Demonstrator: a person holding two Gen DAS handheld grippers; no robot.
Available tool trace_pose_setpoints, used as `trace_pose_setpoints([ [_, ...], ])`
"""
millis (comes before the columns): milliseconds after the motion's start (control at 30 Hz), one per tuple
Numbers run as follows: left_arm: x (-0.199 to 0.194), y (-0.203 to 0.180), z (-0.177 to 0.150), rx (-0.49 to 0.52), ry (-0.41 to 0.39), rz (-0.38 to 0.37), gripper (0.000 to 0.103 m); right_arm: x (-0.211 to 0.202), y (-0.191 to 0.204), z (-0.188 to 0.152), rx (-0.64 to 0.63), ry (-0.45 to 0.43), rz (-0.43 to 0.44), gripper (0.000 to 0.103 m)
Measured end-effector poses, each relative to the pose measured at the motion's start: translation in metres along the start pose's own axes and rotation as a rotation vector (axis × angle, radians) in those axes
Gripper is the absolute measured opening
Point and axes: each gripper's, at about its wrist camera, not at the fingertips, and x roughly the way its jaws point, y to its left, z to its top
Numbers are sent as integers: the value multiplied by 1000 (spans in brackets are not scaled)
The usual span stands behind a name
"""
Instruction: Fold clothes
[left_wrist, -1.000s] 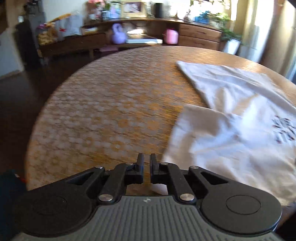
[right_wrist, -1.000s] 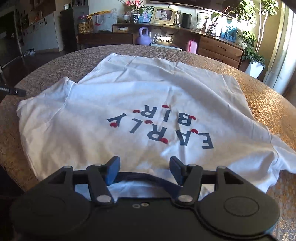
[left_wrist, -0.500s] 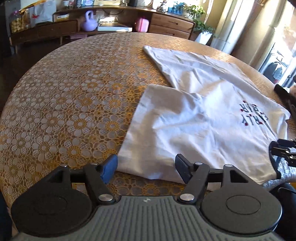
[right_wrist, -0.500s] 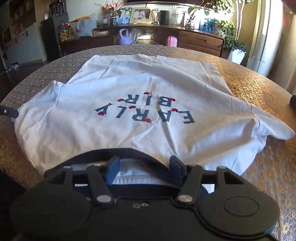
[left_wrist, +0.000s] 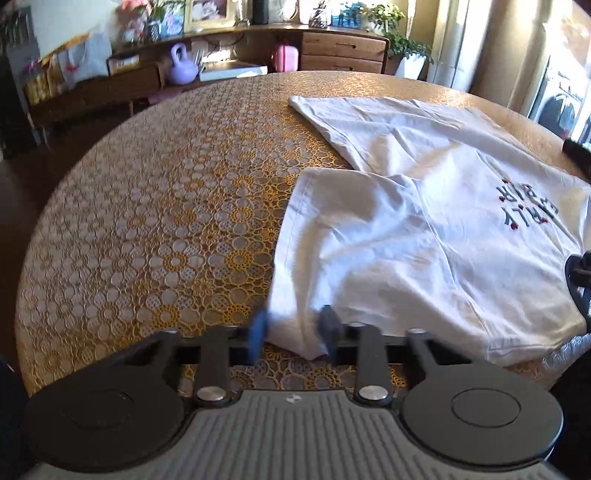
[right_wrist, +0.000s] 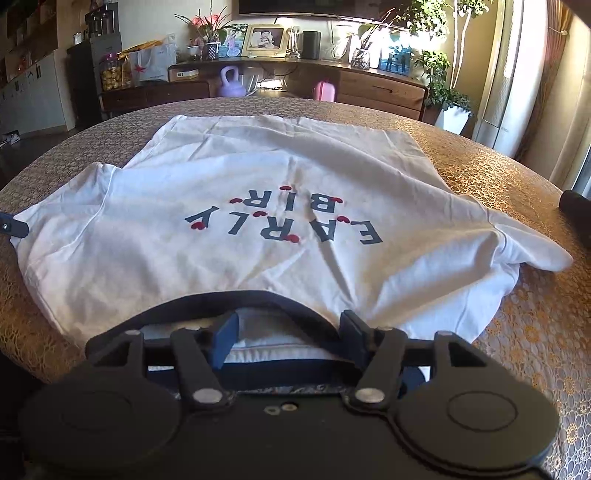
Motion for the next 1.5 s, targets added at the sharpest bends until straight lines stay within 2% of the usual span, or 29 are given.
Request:
trace_pose_setpoints([
  [33,0,-2,0,-5,-7,-2,9,0,0,0,1,0,-3,103],
  [133,-2,-8,-3,7,-31,45,4,-1,5,1,9,7,-17,103],
  [233,-5,-3,-4,-24,-46,64,3,-6,13,1,-7,-6,23,103],
  [333,-9,10,-4,-40,-60,105,3,-8,27,0,-75,5,74,103],
  [600,-8,62,4,-68,-36,267,3,-12,69,-2,-213,37,250,103],
  [700,-14,61,2,-50,-48,244,3,-18,72,-2,-266,22,255,103],
  [800,-22,52,0,-16,-53,219,6,-29,45,2,-203,-13,210,103],
  [900,-29,37,-1,15,-50,182,18,-32,3,5,-107,-16,142,103],
  [933,-32,32,-2,21,-51,164,27,-32,-8,5,-86,-13,121,103],
  [1000,-30,15,0,51,-58,140,53,-34,-24,2,-71,-17,96,103],
  [1033,-29,6,1,66,-62,127,74,-34,-31,0,-70,-19,88,103],
  [1067,-29,-2,2,81,-65,115,80,-35,-33,-5,-71,-23,74,103],
  [1267,-24,-53,7,172,-87,41,81,-43,-79,-17,-60,-86,-46,103],
  [1500,-19,-111,13,277,-113,-46,81,-38,-150,-19,-82,-51,-167,103],
])
